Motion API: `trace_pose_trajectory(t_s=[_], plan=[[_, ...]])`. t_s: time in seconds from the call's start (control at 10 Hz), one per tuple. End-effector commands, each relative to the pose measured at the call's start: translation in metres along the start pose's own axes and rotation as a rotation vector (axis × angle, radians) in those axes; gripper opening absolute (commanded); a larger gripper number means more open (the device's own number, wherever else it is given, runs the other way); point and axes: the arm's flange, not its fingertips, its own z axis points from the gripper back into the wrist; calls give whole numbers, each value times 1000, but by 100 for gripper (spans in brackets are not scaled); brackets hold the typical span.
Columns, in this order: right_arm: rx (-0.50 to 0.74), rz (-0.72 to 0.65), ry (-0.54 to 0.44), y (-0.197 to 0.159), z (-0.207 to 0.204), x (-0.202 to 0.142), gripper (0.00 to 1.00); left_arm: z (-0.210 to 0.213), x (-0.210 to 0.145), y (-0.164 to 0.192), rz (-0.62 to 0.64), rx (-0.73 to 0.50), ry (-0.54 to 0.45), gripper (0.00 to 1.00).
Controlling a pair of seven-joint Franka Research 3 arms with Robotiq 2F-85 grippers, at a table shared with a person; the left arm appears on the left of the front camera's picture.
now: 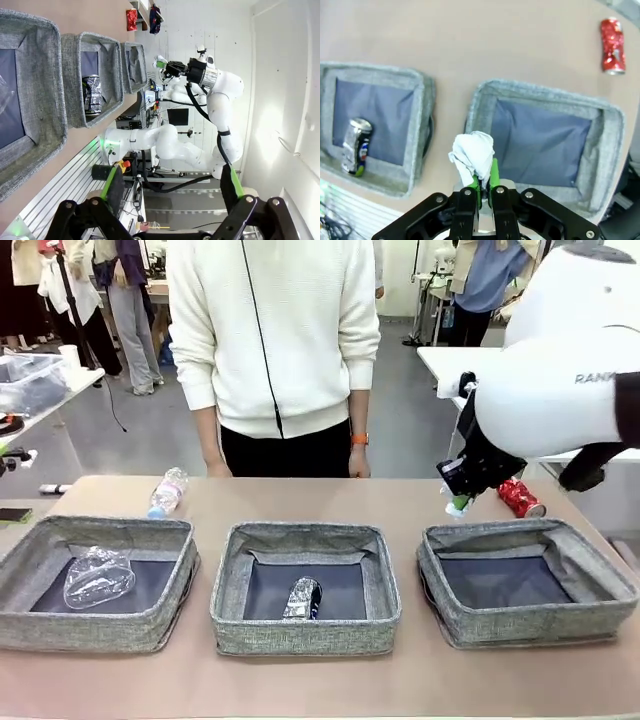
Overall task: Sort the waste into the appropriate baskets.
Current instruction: Pick up the waste item pointed out by the person.
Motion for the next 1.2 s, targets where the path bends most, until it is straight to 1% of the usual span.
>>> trace_pose_trajectory(t_s=[0.0, 0.2, 0.3, 0.4, 0.5, 0.6, 0.7, 0.8, 0.9, 1.0, 1.1], plan=[[27, -34, -12, -16, -11, 18, 0, 1, -2, -2, 0, 1, -1, 100], [27, -34, -12, -16, -11, 18, 0, 1, -2, -2, 0, 1, -1, 100], [19, -30, 5, -13, -8, 9, 8, 1, -2, -2, 0, 1, -1, 100], [-41, -117, 94, -3, -4, 12, 8, 1, -2, -2, 0, 1, -1, 100], [-102, -82, 98, 23, 20, 27, 8, 1, -2, -2, 0, 1, -1, 100], [-166, -51, 72, 54, 48, 43, 8, 1, -2, -2, 0, 1, -1, 100], [-210, -46, 66, 87, 76, 58, 8, 1, -2, -2, 0, 1, -1, 100], [-264, -101, 100, 118, 101, 69, 8, 1, -2, -2, 0, 1, -1, 100], [-285, -180, 156, 151, 125, 80, 8, 1, -2, -2, 0, 1, -1, 100], [-248, -296, 164, 178, 141, 87, 8, 1, -2, -2, 0, 1, -1, 100], [-146, -354, 211, 199, 154, 89, 8, 1, -2, -2, 0, 1, -1, 100]])
